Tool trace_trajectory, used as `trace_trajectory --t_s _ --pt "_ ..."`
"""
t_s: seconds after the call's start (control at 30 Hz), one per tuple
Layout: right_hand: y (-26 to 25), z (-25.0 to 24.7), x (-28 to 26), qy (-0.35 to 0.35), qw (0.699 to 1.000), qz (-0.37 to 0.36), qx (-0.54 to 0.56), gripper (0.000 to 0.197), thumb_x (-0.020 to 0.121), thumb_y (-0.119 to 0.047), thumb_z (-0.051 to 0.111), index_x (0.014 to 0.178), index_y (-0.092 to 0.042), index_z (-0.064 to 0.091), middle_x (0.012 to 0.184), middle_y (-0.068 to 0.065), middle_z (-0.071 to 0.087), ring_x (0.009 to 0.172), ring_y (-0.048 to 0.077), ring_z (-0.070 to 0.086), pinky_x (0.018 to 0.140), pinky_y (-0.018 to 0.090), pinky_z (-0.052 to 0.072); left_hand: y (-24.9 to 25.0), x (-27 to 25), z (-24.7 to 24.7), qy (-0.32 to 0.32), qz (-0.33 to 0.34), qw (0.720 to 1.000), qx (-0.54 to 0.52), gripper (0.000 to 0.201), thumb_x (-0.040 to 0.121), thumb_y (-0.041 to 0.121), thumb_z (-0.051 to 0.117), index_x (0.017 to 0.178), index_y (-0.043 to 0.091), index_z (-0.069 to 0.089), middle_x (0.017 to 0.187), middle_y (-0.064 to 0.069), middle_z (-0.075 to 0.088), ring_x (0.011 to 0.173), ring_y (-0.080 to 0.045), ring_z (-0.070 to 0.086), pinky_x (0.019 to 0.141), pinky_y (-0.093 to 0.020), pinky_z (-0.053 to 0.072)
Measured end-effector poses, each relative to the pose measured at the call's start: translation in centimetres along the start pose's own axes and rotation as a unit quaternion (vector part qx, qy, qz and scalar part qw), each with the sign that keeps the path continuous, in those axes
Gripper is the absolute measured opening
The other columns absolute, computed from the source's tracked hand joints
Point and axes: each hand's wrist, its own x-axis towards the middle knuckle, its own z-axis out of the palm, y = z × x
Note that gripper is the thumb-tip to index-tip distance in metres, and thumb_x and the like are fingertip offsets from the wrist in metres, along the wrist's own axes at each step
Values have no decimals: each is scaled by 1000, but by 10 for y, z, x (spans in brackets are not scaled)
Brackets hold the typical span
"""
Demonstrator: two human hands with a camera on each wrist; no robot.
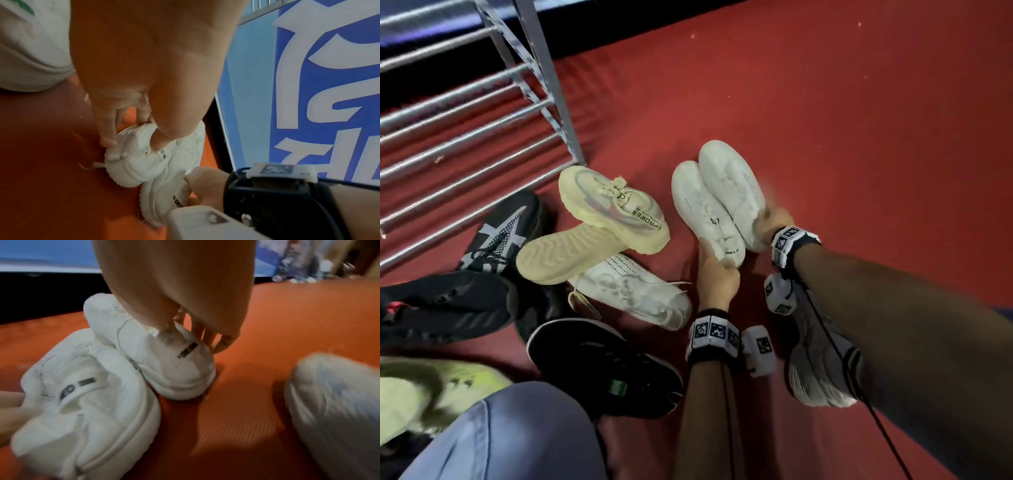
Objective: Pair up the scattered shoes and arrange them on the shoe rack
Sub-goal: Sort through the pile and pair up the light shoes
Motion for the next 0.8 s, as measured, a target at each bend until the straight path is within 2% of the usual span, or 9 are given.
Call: trace_trajectory --t_s 0.07,0.13,0.17,0.3,0.4,0.5,0.67,0.73,0.8 --pt "6 20 0 12 999 27 20 53 96 -29 42 147 -24 29 128 18 57 115 41 58 98 47 48 -6 4 -1 -8 0 1000 2 76 94 18 48 161 27 13 161 -1 38 139 -27 46 114 -41 40" --pt "8 32 -4 39 998 43 27 67 97 -34 41 154 -37 7 140 19 47 120 42 54 104 49 44 -14 4 -4 -20 4 1000 -1 74 98 23 48 162 31 11 156 -1 45 134 -27 51 111 -36 41" --pt "8 33 -6 46 998 39 23 67 98 -35 40 155 -40 5 142 20 44 121 43 53 106 48 42 -18 4 -6 -26 5 1000 -7 73 100 23 48 162 31 10 153 0 48 132 -25 53 108 -31 40" --pt "13 28 -12 66 997 16 24 57 101 -30 37 155 -35 20 143 23 40 122 42 52 105 41 41 -21 2 -10 -35 8 999 -27 72 103 18 48 163 31 9 118 6 58 104 -12 56 97 -24 41" --pt "15 30 -4 152 988 0 19 40 98 -20 37 136 -24 48 117 19 53 102 39 59 82 36 45 -24 2 -6 -28 13 999 -39 74 102 16 50 162 35 9 101 10 58 94 -12 56 90 -24 42" --pt "17 30 6 190 981 28 35 25 97 -15 39 112 -16 59 104 16 58 86 30 54 71 32 36 -27 3 -3 -24 19 999 -44 76 101 17 51 161 38 9 111 13 58 102 -11 57 94 -25 42" --pt "26 33 13 166 982 71 53 16 89 -5 44 87 -14 57 87 11 50 75 24 46 65 30 31 -33 4 -4 -29 29 998 -40 80 99 18 53 161 41 9 113 11 63 101 -13 61 97 -30 47" --pt "25 31 16 130 990 35 50 19 88 -4 44 92 -14 60 88 8 54 77 24 51 67 29 36 -35 5 -3 -34 35 998 -42 80 98 17 54 161 41 10 120 8 64 107 -14 61 101 -31 46" --pt "18 23 19 95 995 -2 43 28 88 -6 45 103 -18 65 95 6 61 82 26 58 72 28 43 -37 8 0 -43 42 997 -48 79 99 17 53 161 40 10 148 8 52 130 -13 52 112 -31 40"
